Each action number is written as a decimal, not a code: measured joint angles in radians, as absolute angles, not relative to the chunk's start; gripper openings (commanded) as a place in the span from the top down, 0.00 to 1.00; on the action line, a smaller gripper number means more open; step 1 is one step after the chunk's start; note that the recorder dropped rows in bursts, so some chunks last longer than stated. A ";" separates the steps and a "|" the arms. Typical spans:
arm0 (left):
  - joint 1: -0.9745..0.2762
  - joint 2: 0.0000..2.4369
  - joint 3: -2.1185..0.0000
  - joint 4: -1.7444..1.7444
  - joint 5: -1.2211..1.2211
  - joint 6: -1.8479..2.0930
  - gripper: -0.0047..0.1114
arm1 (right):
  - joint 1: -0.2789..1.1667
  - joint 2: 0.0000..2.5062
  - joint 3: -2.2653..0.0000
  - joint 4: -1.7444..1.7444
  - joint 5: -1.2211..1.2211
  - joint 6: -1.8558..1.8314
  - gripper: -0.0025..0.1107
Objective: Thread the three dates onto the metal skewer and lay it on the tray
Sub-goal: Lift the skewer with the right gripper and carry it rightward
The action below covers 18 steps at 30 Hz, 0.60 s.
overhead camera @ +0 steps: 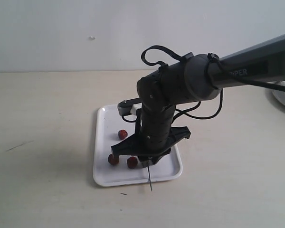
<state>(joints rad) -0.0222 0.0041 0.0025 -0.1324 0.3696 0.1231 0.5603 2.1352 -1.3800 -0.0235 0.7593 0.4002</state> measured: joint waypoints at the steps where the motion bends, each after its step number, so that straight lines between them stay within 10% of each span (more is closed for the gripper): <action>1: -0.022 0.004 0.002 -0.132 0.370 0.123 0.96 | 0.560 2.135 -1.380 -0.024 0.759 0.411 0.92; 18: -0.022 0.004 0.002 -0.132 0.370 0.123 0.96 | 0.560 2.114 -1.380 -0.160 0.767 0.734 0.98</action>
<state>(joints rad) -0.0222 0.0041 0.0025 -0.1324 0.3696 0.1231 0.5603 2.1144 -1.3800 -0.1602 0.7670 0.7345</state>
